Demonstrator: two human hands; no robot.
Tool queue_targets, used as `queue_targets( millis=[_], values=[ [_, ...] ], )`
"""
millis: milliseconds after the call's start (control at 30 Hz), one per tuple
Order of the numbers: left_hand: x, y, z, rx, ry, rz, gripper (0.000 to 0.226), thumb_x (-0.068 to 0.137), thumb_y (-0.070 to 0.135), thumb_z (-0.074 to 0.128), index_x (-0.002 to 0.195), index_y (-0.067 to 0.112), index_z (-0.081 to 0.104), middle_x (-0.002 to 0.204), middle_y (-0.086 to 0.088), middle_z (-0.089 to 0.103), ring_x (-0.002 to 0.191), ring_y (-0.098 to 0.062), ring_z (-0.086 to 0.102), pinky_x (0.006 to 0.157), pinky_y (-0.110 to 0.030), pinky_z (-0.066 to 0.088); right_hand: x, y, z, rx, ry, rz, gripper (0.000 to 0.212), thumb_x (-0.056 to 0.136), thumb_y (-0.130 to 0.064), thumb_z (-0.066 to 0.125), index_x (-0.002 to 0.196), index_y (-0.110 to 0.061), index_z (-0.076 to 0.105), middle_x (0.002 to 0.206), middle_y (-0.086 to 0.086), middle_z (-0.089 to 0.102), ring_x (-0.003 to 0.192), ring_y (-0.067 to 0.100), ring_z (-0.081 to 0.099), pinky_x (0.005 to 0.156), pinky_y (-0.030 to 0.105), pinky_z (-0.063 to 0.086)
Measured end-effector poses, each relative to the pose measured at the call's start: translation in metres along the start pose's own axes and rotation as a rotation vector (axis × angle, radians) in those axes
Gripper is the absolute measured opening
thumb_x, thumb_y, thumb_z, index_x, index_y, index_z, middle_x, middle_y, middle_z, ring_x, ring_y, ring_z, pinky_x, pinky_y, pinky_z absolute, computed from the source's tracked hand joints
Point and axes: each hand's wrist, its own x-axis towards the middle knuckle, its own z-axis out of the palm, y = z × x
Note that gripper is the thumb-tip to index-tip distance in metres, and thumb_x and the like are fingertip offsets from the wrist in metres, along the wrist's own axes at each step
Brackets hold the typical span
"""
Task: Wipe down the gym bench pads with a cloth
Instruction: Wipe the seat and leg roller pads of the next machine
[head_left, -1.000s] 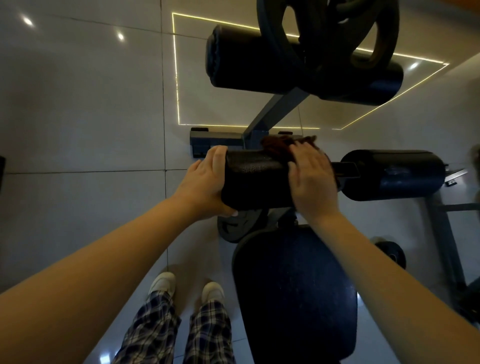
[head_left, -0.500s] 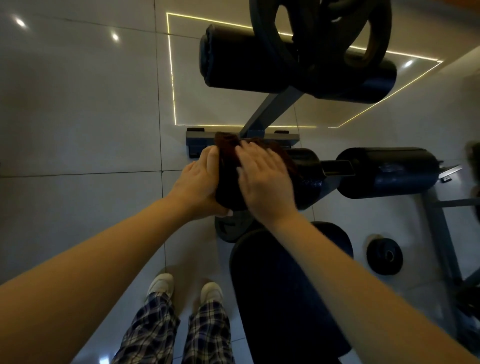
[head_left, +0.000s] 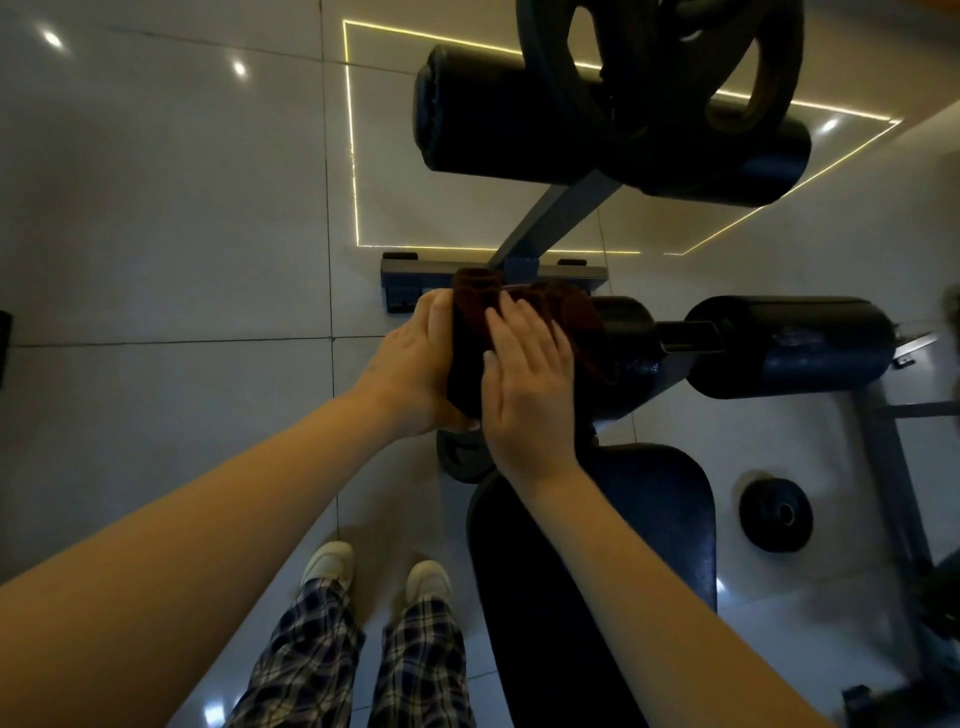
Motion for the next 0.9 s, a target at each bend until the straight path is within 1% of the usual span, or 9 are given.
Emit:
queue_targets(
  millis=[167, 333, 400, 467, 567, 633, 733, 833, 900],
  values=[
    [-0.002, 0.001, 0.000, -0.039, -0.001, -0.059, 0.121, 0.057, 0.013, 0.090, 0.149, 0.007, 0.013, 0.147, -0.015, 0.035, 0.130, -0.030, 0.040, 0.105, -0.034, 0.033, -0.044, 0.021, -0.008, -0.085, -0.143, -0.215, 0.046, 0.105, -0.024, 0.028, 0.148, -0.010, 0.028, 0.156, 0.011, 0.026, 0.147, 0.025, 0.018, 0.119, 0.047, 0.019],
    [0.001, -0.003, 0.006, -0.218, -0.022, -0.085, 0.117, 0.054, 0.021, 0.091, 0.145, 0.023, 0.018, 0.136, -0.002, 0.043, 0.120, -0.021, 0.049, 0.105, -0.035, 0.042, -0.011, 0.013, -0.002, -0.167, -0.114, -0.125, 0.050, 0.104, -0.036, 0.024, 0.145, -0.014, 0.038, 0.153, 0.009, 0.036, 0.144, 0.024, 0.027, 0.119, 0.044, 0.016],
    [0.002, -0.002, 0.006, -0.078, -0.014, -0.038, 0.123, 0.053, 0.029, 0.092, 0.146, 0.020, 0.013, 0.140, -0.002, 0.035, 0.118, -0.018, 0.048, 0.103, -0.035, 0.044, 0.027, 0.002, -0.002, -0.190, -0.151, -0.017, 0.050, 0.101, -0.042, 0.025, 0.134, -0.017, 0.053, 0.139, 0.006, 0.054, 0.132, 0.023, 0.045, 0.114, 0.042, 0.025],
    [0.003, -0.002, 0.003, -0.011, -0.009, -0.022, 0.125, 0.055, 0.028, 0.091, 0.148, 0.012, 0.010, 0.144, -0.006, 0.031, 0.120, -0.023, 0.048, 0.103, -0.036, 0.044, 0.063, -0.004, -0.002, -0.193, -0.300, 0.078, 0.043, 0.098, -0.046, 0.029, 0.110, -0.023, 0.064, 0.106, -0.001, 0.068, 0.101, 0.019, 0.060, 0.096, 0.035, 0.037],
    [0.006, -0.003, -0.001, -0.009, -0.039, -0.028, 0.116, 0.061, 0.026, 0.088, 0.146, 0.012, 0.011, 0.139, -0.009, 0.039, 0.121, -0.026, 0.050, 0.104, -0.039, 0.045, 0.085, -0.004, 0.000, -0.179, -0.484, 0.097, 0.045, 0.097, -0.053, 0.028, 0.087, -0.026, 0.062, 0.075, -0.006, 0.061, 0.071, 0.014, 0.056, 0.081, 0.035, 0.040],
    [0.005, -0.003, -0.002, 0.034, -0.047, -0.018, 0.113, 0.062, 0.028, 0.088, 0.145, 0.014, 0.012, 0.135, -0.007, 0.041, 0.117, -0.023, 0.052, 0.102, -0.034, 0.046, 0.075, -0.003, -0.002, -0.144, -0.410, 0.059, 0.048, 0.096, -0.055, 0.027, 0.095, -0.026, 0.065, 0.087, -0.006, 0.066, 0.084, 0.015, 0.059, 0.091, 0.038, 0.041],
    [0.004, -0.001, -0.001, 0.073, -0.031, 0.012, 0.127, 0.056, 0.032, 0.091, 0.149, 0.012, 0.007, 0.145, -0.006, 0.026, 0.120, -0.021, 0.046, 0.101, -0.030, 0.044, 0.034, -0.002, -0.004, -0.173, -0.239, 0.017, 0.053, 0.099, -0.045, 0.025, 0.134, -0.017, 0.054, 0.137, 0.004, 0.056, 0.131, 0.022, 0.046, 0.112, 0.045, 0.028],
    [0.002, 0.001, -0.003, -0.058, -0.061, -0.075, 0.123, 0.059, 0.018, 0.090, 0.150, 0.009, 0.007, 0.149, -0.010, 0.029, 0.130, -0.024, 0.040, 0.104, -0.025, 0.034, -0.012, 0.001, -0.001, -0.171, -0.153, -0.020, 0.052, 0.102, -0.037, 0.023, 0.146, -0.014, 0.037, 0.153, 0.010, 0.035, 0.145, 0.025, 0.025, 0.118, 0.049, 0.016],
    [0.000, -0.002, -0.002, -0.123, -0.025, -0.123, 0.114, 0.062, 0.006, 0.085, 0.150, 0.008, 0.012, 0.145, -0.011, 0.040, 0.128, -0.022, 0.043, 0.093, -0.012, 0.029, -0.031, 0.005, 0.005, -0.157, -0.132, -0.046, 0.050, 0.103, -0.036, 0.022, 0.148, -0.015, 0.030, 0.155, 0.012, 0.030, 0.147, 0.026, 0.019, 0.118, 0.051, 0.014]
  ],
)
